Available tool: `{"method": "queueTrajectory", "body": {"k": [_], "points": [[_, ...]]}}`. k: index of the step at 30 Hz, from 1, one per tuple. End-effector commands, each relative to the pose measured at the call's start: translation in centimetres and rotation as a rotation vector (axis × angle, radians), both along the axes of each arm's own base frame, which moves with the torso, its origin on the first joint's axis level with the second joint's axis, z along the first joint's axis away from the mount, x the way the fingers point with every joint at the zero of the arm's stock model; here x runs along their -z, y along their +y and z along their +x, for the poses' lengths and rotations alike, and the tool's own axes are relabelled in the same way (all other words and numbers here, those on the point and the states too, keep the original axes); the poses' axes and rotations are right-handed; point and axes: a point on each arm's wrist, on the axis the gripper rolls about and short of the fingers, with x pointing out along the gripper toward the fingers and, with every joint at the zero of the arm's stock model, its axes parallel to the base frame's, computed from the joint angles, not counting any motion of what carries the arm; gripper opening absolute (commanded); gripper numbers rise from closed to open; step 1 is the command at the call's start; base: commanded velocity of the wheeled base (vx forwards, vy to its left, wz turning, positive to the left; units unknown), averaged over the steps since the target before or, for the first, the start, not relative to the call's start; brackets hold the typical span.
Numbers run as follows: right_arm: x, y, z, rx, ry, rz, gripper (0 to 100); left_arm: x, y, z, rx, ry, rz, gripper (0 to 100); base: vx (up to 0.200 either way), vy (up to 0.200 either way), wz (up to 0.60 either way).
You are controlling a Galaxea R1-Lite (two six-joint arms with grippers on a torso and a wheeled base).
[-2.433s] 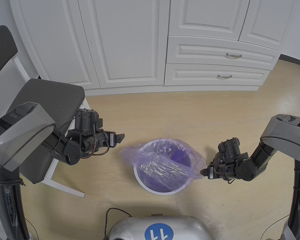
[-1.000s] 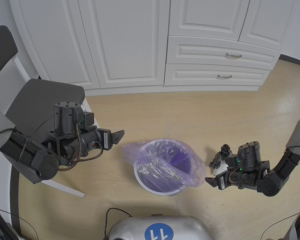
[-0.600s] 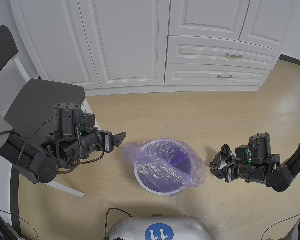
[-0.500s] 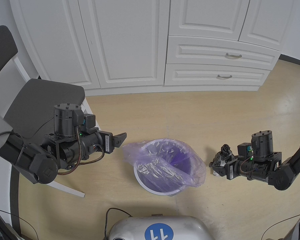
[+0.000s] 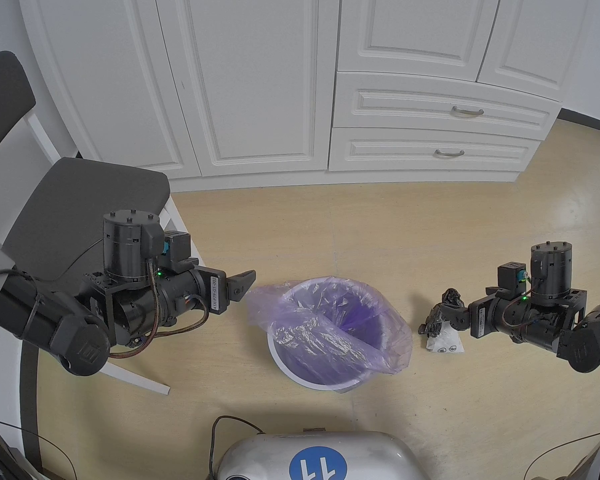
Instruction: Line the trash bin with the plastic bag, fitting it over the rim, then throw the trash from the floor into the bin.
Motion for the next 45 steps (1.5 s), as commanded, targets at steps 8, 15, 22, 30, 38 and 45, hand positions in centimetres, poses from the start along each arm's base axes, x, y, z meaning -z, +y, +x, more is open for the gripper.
{"method": "queueTrajectory", "body": {"k": [8,15,22,30,38,45], "points": [[-1.6,0.1,-0.7,-0.008,-0.071,0.032,100,0.1,-1.3,-0.9,0.002,-0.001,0.017,100,0.000,0.000,0.00],[-1.8,0.2,-1.5,0.064,-0.110,0.104,100,1.2,-2.7,-1.3,0.011,0.026,0.041,100,0.000,0.000,0.00],[-1.9,1.1,-1.7,0.086,-0.121,0.116,100,2.1,-5.3,0.2,-0.043,0.090,0.061,100,0.000,0.000,0.00],[-1.6,1.5,-1.8,0.082,-0.109,0.105,100,1.4,-10.4,2.9,-0.150,0.285,-0.018,100,0.000,0.000,0.00],[-1.5,1.2,-1.8,0.095,-0.103,0.097,100,5.8,-14.5,7.2,-0.269,0.445,0.057,100,0.000,0.000,0.00],[-1.3,1.1,-1.7,0.097,-0.095,0.093,100,9.4,-15.7,8.7,-0.262,0.468,0.089,100,0.000,0.000,0.00]]}}
